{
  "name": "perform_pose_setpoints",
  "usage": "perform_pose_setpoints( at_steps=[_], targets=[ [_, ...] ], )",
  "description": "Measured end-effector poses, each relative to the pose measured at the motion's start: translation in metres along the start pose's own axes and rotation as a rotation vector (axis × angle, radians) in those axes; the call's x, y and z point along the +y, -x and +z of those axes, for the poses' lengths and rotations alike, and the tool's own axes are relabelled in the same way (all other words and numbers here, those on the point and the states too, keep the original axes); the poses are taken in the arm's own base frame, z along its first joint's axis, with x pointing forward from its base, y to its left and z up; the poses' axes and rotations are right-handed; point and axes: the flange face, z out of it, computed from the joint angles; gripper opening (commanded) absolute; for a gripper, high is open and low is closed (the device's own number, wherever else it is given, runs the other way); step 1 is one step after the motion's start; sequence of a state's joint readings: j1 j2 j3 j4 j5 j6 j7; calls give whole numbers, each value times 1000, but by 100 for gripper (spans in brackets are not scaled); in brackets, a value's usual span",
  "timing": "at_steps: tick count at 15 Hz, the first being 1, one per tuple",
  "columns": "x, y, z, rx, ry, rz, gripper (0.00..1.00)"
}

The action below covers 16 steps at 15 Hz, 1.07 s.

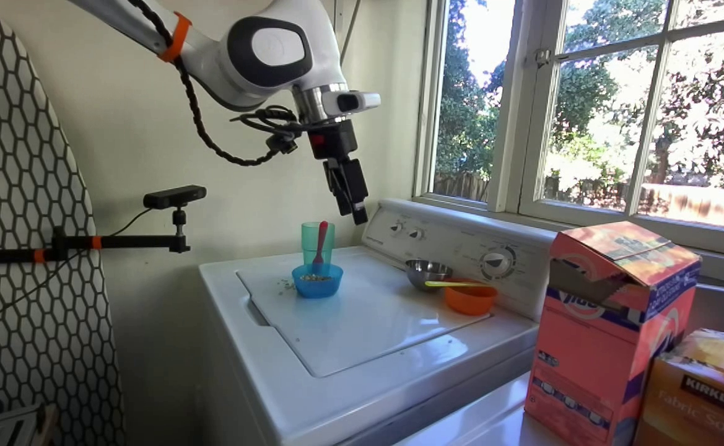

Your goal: Put the knife in the green cup, stack the bowls, and then move them to the next washing machine

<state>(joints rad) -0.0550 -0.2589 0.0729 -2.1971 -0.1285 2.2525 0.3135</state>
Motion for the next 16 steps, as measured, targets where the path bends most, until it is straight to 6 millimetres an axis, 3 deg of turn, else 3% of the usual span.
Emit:
perform_pose_setpoints(
  at_steps=[4, 7, 13, 16],
  targets=[
    [-10, -28, 42, -28, 93, 140, 100],
    [-5, -48, 75, -97, 67, 149, 100],
    [-8, -49, 68, -83, 61, 132, 100],
    [-10, -58, 76, -32, 2, -1, 100]
  ],
)
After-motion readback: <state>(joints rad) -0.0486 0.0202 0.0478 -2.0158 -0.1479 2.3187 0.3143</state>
